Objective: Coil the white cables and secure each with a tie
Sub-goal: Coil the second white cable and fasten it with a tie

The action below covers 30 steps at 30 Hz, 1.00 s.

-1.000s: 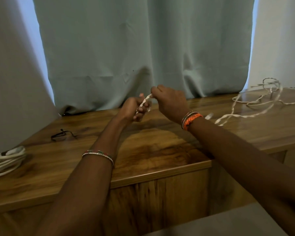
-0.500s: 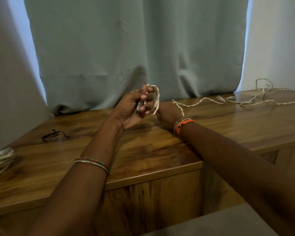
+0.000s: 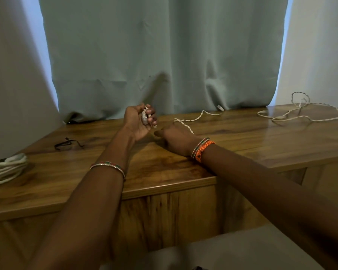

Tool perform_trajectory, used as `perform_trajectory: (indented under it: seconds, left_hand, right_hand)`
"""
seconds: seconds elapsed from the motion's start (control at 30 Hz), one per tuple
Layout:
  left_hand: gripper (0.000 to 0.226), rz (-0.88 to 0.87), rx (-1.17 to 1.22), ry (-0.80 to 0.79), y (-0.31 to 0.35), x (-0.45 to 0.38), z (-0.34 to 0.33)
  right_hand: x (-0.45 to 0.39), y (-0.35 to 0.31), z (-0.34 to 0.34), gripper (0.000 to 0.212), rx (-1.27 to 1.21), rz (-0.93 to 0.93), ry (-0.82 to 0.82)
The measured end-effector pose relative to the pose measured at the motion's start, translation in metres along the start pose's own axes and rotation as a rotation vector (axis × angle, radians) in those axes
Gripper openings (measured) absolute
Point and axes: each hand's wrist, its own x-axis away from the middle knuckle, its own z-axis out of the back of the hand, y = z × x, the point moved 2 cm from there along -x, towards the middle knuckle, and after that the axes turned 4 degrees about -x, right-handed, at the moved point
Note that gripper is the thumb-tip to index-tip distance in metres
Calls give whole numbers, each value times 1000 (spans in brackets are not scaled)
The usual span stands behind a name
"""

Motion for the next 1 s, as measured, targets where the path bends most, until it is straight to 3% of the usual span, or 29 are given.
perform_trajectory:
  seconds: [0.17,0.3,0.37,0.47,0.57,0.63,0.8,1.0]
  left_hand:
    - [32,16,-306,-3,-6,9,-11]
    - [33,-20,-739,33,-23,14,-17]
    - [36,-69,-951,8,-28,15,-18]
    - [36,-23,-1069,39,-26,17,-17]
    - [40,-79,-1156,-28,-23,20,-20]
    - [41,-41,-1060,-61,-21,21,-24]
    - [38,114,-518,-198,-23,21,-39]
    - [41,221,-238,-423,-27,34,-54]
  right_hand:
    - [18,-13,13,24,-203,25,41]
    - [33,-19,23,20,-322,-18,83]
    - [36,-18,33,20,-298,-28,117]
    - [33,-10,50,21,-229,-38,87]
    - [29,8,70,23,-82,-39,72]
    - [28,30,87,21,-35,-93,154]
    - [13,68,93,24,-96,-304,444]
    - [-24,75,67,35,-199,-441,463]
